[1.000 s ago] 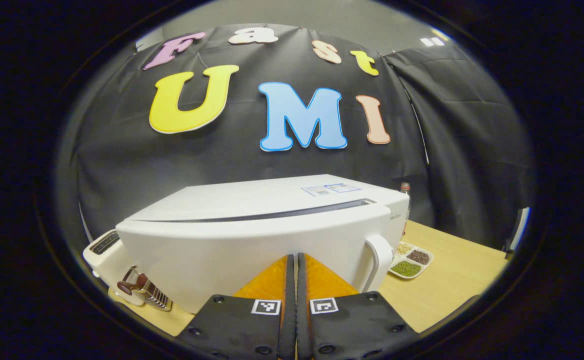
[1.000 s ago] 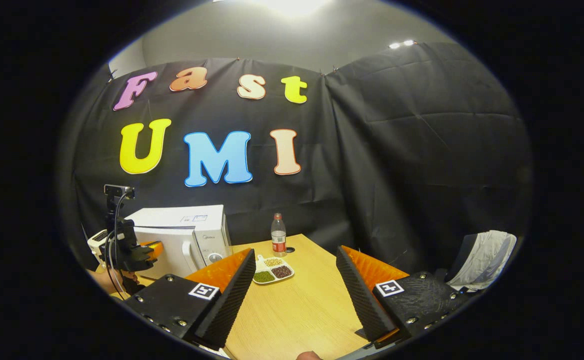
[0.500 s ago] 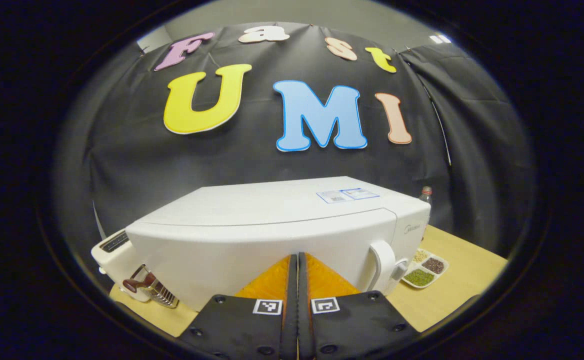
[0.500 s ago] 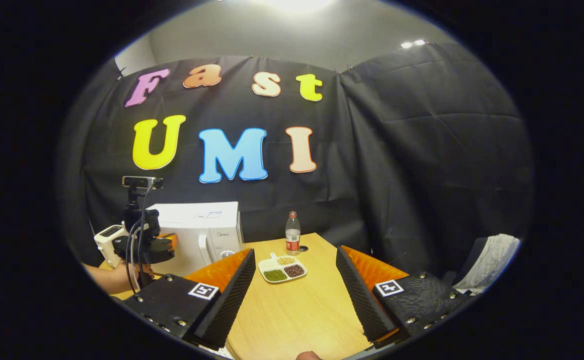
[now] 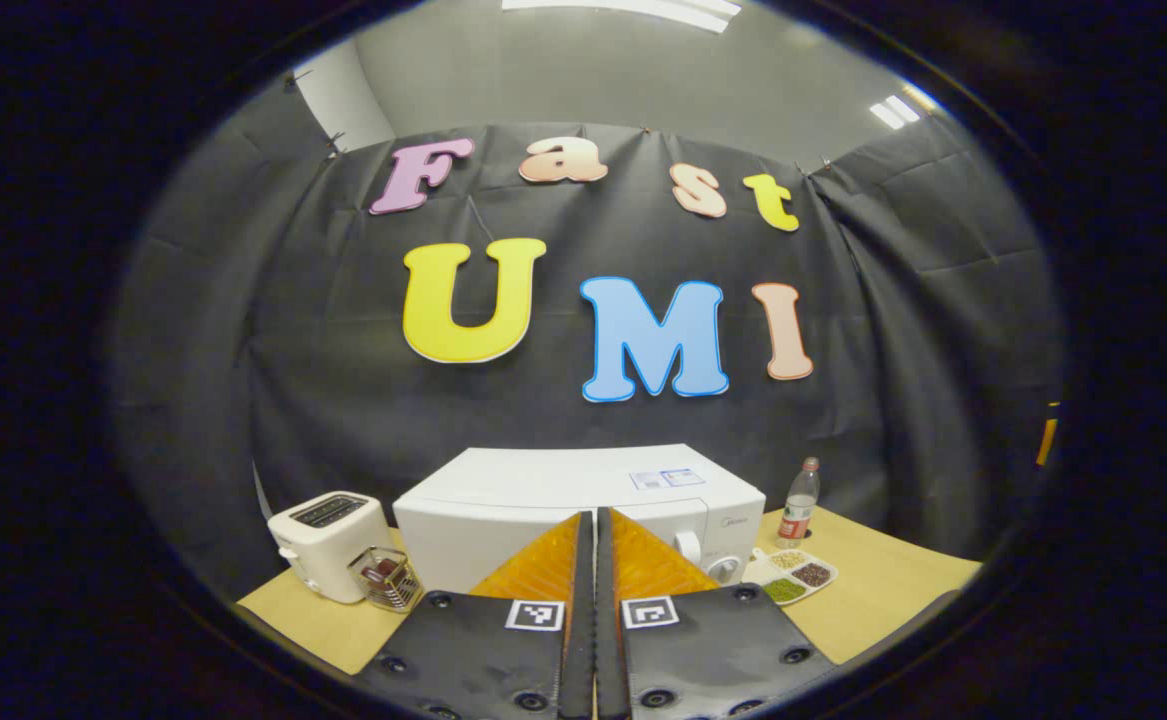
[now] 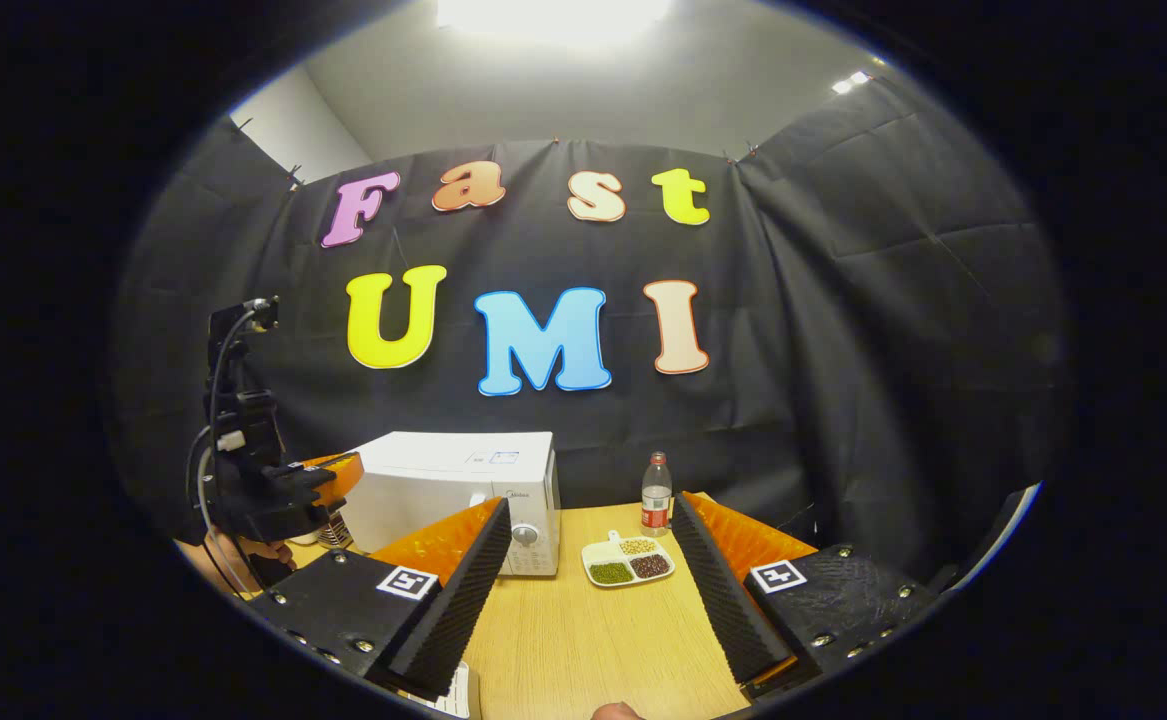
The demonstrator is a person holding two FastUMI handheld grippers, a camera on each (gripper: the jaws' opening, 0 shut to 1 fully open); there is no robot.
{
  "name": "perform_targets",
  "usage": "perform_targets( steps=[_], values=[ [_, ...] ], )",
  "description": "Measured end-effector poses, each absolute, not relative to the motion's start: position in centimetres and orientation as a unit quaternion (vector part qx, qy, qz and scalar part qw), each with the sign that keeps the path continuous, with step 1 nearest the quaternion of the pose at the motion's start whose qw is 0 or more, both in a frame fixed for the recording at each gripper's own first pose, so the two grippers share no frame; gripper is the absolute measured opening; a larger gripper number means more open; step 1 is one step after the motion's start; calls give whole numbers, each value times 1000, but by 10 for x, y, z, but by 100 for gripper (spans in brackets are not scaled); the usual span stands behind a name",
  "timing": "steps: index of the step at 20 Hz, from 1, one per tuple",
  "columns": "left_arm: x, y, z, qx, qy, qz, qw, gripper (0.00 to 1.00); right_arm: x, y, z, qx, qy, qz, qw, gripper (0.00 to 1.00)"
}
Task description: Open the microwave oven with the left hand, put the food in, and close the microwave oven.
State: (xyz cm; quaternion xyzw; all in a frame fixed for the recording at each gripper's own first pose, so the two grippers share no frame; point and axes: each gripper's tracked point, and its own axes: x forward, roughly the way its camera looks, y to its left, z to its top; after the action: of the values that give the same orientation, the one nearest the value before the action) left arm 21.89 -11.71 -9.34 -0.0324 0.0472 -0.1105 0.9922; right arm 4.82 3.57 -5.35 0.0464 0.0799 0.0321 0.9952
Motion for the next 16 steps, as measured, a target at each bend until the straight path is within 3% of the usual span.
perform_targets(
  steps=[10,12,14,15,16],
  values=[
    [86,-55,-35,-36,26,-46,998,7,27,63,-28,42,41,121,991,98],
    [64,-45,-23,-35,14,-40,998,19,25,72,-26,50,40,121,991,98],
    [46,-38,-14,-31,3,-42,999,39,21,85,-27,65,44,126,989,98],
    [39,-35,-12,-27,0,-44,999,39,19,89,-27,66,44,127,989,98],
    [32,-30,-11,-22,-1,-42,999,56,18,92,-28,64,47,128,989,98]
  ],
)
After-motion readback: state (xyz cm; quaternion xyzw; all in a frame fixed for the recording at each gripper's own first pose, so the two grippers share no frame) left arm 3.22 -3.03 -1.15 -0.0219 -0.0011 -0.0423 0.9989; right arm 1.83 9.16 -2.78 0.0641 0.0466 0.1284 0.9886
